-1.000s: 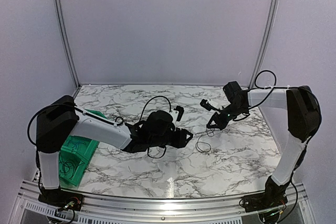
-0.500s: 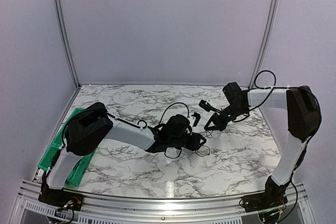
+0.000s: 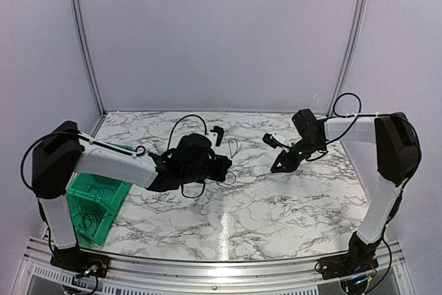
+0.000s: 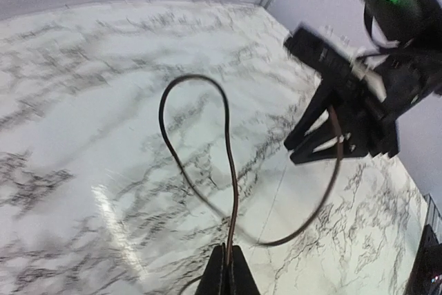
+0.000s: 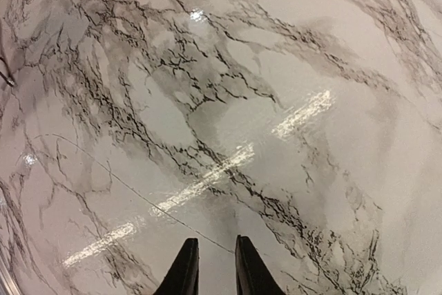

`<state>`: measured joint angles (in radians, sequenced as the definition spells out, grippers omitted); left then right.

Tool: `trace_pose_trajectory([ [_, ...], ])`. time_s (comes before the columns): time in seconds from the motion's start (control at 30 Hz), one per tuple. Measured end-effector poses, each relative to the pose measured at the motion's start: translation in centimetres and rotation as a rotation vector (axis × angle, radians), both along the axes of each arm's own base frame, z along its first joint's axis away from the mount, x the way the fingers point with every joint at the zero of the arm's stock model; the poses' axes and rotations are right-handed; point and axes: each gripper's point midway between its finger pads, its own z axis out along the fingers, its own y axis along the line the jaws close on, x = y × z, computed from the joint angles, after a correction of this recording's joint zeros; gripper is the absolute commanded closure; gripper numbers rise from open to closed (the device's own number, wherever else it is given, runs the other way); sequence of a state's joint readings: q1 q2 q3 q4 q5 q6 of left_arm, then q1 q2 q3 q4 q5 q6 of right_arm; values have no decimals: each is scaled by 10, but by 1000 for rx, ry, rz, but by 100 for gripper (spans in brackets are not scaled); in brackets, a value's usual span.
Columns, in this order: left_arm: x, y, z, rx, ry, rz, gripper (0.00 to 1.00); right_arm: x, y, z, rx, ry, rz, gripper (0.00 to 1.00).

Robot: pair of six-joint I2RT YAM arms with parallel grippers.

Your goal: Untangle the cables

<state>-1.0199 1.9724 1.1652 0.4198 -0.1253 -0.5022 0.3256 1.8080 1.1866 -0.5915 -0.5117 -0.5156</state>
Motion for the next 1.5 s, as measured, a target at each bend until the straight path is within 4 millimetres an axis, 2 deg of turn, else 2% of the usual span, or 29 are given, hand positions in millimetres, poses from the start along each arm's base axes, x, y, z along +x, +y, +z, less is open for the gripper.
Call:
trace_pose_trajectory([
  [0.03, 3, 14, 18, -10, -27, 31, 100, 1, -1, -3, -9, 3, -8, 78],
  [0.07, 4, 32, 47, -34, -72, 72, 100, 2, -3, -5, -18, 6, -15, 78],
  [0.1, 6, 37, 55, -42, -83, 85, 100, 3, -4, -8, -27, 11, -20, 78],
  [0.2, 5, 68, 103, -69, -157, 148, 100, 3, -7, -14, -45, 20, -30, 78],
  [0.3, 2, 95, 128, -40, -187, 197, 100, 4, -9, -15, -54, 15, -33, 78],
  [0.37, 0, 116, 136, 10, -194, 233, 100, 5, -9, -15, -59, 14, -35, 78],
  [0.5, 2, 165, 130, 156, -169, 320, 100, 6, -11, -16, -67, 10, -38, 78],
  [0.67, 9, 250, 119, 317, -116, 502, 100, 6, -11, -16, -69, 7, -35, 77],
  [0.8, 6, 327, 109, 388, -63, 697, 100, 6, -11, -16, -70, 6, -34, 77],
  [0.9, -1, 372, 100, 408, -40, 839, 100, 6, -11, -16, -72, 5, -33, 77],
  [0.97, -4, 393, 95, 405, -30, 913, 100, 6, -11, -16, -72, 5, -33, 77],
  [1.1, 1, 417, 87, 390, -9, 1022, 100, 6, -11, -16, -72, 5, -33, 77],
  [1.23, 18, 432, 71, 383, 30, 1132, 100, 6, -11, -16, -73, 5, -33, 77],
  [1.33, 34, 437, 52, 398, 77, 1204, 100, 6, -11, -16, -74, 3, -30, 77],
  [1.5, 54, 432, 33, 371, 119, 1284, 100, 6, -12, -17, -77, 0, -26, 77],
])
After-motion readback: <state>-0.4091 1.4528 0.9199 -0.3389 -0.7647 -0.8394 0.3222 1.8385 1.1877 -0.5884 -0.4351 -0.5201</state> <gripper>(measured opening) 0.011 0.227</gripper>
